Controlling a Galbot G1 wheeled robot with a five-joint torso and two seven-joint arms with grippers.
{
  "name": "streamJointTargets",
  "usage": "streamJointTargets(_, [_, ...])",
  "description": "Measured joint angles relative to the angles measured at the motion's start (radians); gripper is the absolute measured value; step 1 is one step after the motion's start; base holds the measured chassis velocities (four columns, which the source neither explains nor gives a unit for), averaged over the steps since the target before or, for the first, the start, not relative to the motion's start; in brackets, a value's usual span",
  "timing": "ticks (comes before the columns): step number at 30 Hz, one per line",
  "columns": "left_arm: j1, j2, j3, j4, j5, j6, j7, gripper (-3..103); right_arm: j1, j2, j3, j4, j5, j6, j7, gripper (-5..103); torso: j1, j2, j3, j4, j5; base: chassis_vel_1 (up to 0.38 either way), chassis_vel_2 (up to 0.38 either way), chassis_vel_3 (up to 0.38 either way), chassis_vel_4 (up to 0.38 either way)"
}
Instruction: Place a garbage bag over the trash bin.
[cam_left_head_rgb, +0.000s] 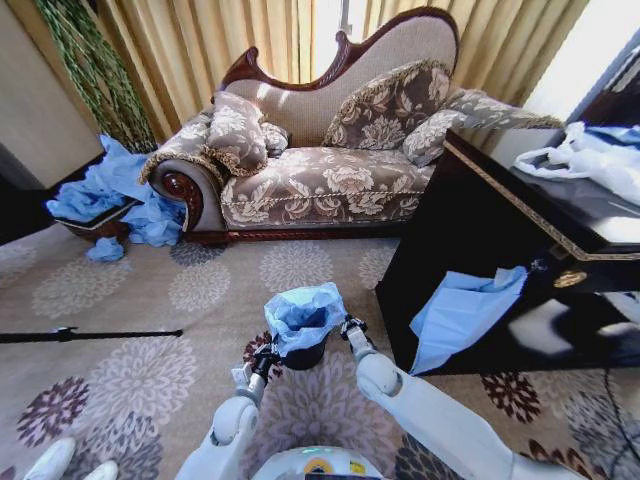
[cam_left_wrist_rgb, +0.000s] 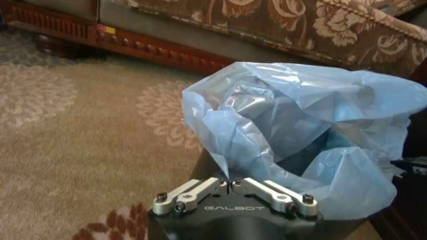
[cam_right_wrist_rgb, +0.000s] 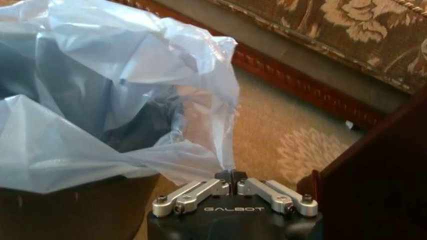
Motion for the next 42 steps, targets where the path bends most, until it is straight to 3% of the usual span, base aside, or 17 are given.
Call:
streamJointTargets(12, [0.011,-0.009,0.0,0.011,0.022,-0.006,-0.001,0,-0.038,-0.03,-0.012,0.03,0.022,-0.015,-0.027,0,0.0,0.0,0.0,-0.0001,0.0,0.0,0.0,0.0,0.0])
streamJointTargets(18, [0.024,-0.009,0.002,0.026,0.042,-0.012,0.004,0,-0.059,0.011,0.004,-0.027,0.02,-0.01,-0.045,0,0.0,0.0,0.0,0.0001,0.0,0.0,0.0,0.0,0.0])
streamJointTargets(25, [0.016,0.0,0.002,0.026,0.046,-0.017,0.004,0,-0.099,-0.015,0.066,0.087,0.066,0.002,0.026,-3,0.0,0.0,0.0,-0.0001,-0.0003,0.0,0.0,0.0,0.0])
streamJointTargets(27, [0.014,0.002,0.002,0.026,0.056,-0.022,0.005,0,-0.115,-0.029,0.086,0.141,0.094,0.016,0.047,3,0.0,0.0,0.0,-0.0005,-0.0003,0.0,0.0,0.0,0.0])
streamJointTargets(28, [0.016,0.005,0.003,0.026,0.068,-0.028,0.008,0,-0.119,-0.033,0.098,0.186,0.115,0.03,0.07,13,0.0,0.0,0.0,-0.0004,-0.0003,0.0,0.0,0.0,0.0])
streamJointTargets(30, [0.018,0.006,0.004,0.026,0.073,-0.029,0.009,0,-0.115,-0.029,0.101,0.207,0.126,0.039,0.08,13,0.0,0.0,0.0,-0.0003,-0.0004,0.0,0.0,0.0,0.0])
streamJointTargets(31, [0.019,0.008,0.005,0.026,0.076,-0.031,0.01,0,-0.108,-0.022,0.101,0.22,0.135,0.044,0.086,19,0.0,0.0,0.0,-0.0002,-0.0003,0.0,0.0,0.0,0.0])
streamJointTargets(36, [0.02,0.01,0.006,0.031,0.088,-0.036,0.013,0,-0.01,0.045,0.055,0.238,0.235,0.033,0.139,35,0.0,0.0,0.0,0.0002,-0.0002,0.0,0.0,0.0,0.0])
streamJointTargets(42, [0.018,0.01,0.002,0.034,0.09,-0.04,0.015,0,0.108,0.139,-0.044,0.168,0.338,0.009,0.217,61,0.0,0.0,0.0,0.0002,-0.0003,0.0,0.0,0.0,0.0])
